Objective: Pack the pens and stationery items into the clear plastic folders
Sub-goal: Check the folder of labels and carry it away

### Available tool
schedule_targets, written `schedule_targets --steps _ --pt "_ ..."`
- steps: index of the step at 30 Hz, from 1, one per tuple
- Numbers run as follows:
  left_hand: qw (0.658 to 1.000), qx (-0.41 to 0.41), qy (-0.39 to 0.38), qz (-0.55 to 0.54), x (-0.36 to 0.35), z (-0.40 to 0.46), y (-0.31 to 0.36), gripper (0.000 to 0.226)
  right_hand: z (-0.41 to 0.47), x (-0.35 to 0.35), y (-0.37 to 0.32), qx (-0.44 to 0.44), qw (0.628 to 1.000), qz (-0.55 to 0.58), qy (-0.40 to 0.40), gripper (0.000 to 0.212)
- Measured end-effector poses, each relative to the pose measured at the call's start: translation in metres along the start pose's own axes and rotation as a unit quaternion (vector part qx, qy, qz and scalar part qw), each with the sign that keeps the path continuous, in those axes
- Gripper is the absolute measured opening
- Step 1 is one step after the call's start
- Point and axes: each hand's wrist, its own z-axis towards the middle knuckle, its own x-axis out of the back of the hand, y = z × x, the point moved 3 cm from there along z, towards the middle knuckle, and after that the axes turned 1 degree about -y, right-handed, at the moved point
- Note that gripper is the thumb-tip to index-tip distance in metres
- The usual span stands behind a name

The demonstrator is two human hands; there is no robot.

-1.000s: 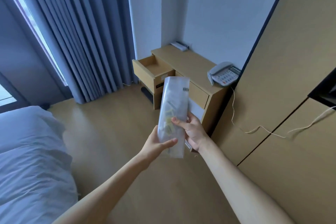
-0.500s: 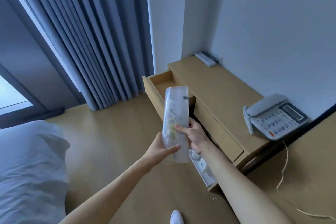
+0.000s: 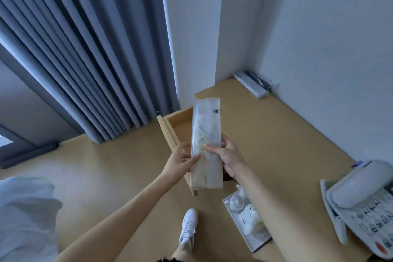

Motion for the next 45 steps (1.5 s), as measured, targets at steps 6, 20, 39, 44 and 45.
schedule_targets --steps 6,20,39,44,45 --pt "0.997 -0.058 -0.012 0.043 0.040 0.111 0.049 0.055 0.083 -0.002 -0.049 0.033 0.996 -0.076 0.029 0.047" --pt "0.966 -0.204 -0.033 0.155 0.096 0.229 0.168 0.082 0.154 0.012 -0.123 0.130 0.953 -0.271 0.033 0.040" --pt "0.927 -0.282 -0.072 0.236 0.088 0.209 0.193 0.055 0.136 0.022 -0.165 0.369 0.686 -0.612 0.139 0.060" --pt "0.883 -0.322 -0.027 0.342 0.084 0.200 0.200 0.050 0.134 0.021 -0.170 0.413 0.656 -0.612 0.154 0.074" --pt "0.876 -0.321 -0.020 0.358 0.084 0.199 0.199 0.050 0.133 0.020 -0.170 0.418 0.654 -0.612 0.152 0.074"
